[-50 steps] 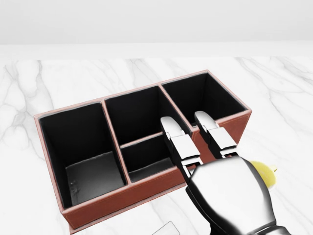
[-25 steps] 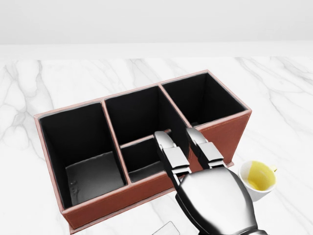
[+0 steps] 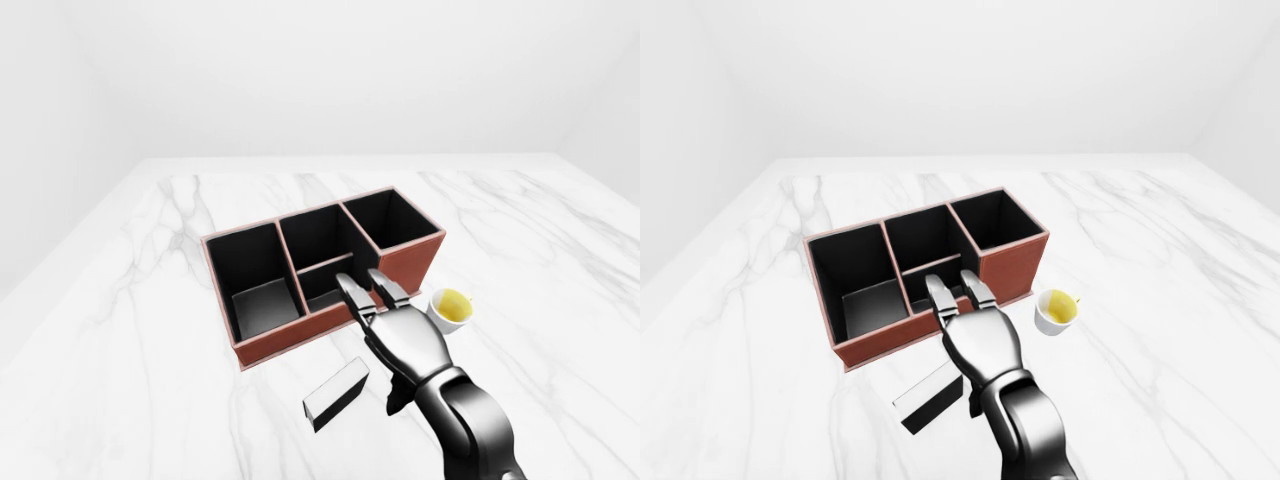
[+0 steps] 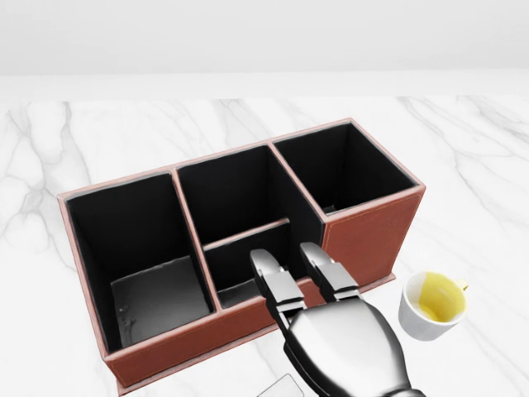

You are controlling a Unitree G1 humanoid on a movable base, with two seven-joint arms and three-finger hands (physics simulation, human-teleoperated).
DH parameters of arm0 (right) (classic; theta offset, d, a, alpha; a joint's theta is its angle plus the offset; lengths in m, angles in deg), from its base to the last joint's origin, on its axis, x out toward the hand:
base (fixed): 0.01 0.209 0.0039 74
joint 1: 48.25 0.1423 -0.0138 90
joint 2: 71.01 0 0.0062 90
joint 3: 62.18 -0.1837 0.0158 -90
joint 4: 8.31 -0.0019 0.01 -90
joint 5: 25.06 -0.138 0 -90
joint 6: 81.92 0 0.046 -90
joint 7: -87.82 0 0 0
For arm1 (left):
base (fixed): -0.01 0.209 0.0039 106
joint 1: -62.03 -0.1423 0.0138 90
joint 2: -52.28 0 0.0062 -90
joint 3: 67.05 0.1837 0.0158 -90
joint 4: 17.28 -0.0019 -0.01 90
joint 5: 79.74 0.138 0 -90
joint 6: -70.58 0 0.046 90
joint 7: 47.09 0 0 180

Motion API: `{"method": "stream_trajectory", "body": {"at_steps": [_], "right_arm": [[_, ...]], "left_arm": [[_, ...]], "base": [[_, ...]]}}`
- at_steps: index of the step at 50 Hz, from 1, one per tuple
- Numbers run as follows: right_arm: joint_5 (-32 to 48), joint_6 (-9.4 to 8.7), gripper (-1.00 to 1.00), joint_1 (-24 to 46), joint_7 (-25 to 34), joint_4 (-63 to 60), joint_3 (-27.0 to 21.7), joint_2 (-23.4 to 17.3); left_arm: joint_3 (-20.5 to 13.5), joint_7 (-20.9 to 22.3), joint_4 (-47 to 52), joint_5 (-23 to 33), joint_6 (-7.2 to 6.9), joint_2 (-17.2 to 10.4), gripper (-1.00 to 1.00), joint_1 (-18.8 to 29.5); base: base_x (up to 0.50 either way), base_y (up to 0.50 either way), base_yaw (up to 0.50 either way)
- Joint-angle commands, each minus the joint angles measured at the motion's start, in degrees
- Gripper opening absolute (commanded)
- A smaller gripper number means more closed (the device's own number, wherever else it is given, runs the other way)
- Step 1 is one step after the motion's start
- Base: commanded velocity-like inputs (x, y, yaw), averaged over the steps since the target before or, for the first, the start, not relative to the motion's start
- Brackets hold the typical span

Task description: Pick up the book and place it in the front compartment of the caddy.

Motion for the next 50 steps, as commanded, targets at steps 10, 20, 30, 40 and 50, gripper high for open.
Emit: {"method": "stream_trajectory", "body": {"at_steps": [10,20,30,40,50], "right_arm": [[-0.15,0.00,1.00,4.20,0.00,5.52,-2.85,0.86],[1.07,0.00,1.00,5.86,0.00,6.97,-3.04,1.92],[2.12,0.00,1.00,7.47,0.00,8.08,-2.58,2.90],[3.52,0.00,1.00,6.99,0.00,8.62,0.08,3.84],[4.64,0.00,1.00,4.70,0.00,7.21,3.91,3.56]], "left_arm": [[0.44,0.63,-0.14,0.95,0.00,0.55,1.00,0.07],[-0.03,0.21,0.10,0.03,0.00,0.17,1.00,-0.03],[-0.41,-0.02,-0.20,-0.54,0.00,-0.08,1.00,-0.05],[-0.18,0.54,-0.65,-0.17,0.00,0.29,1.00,-0.11],[-0.87,1.09,-0.94,-0.77,0.00,0.58,1.00,-0.40]], "base": [[0.00,0.00,0.00],[0.00,0.00,0.00],[0.00,0.00,0.00],[0.00,0.00,0.00],[0.00,0.00,0.00]]}}
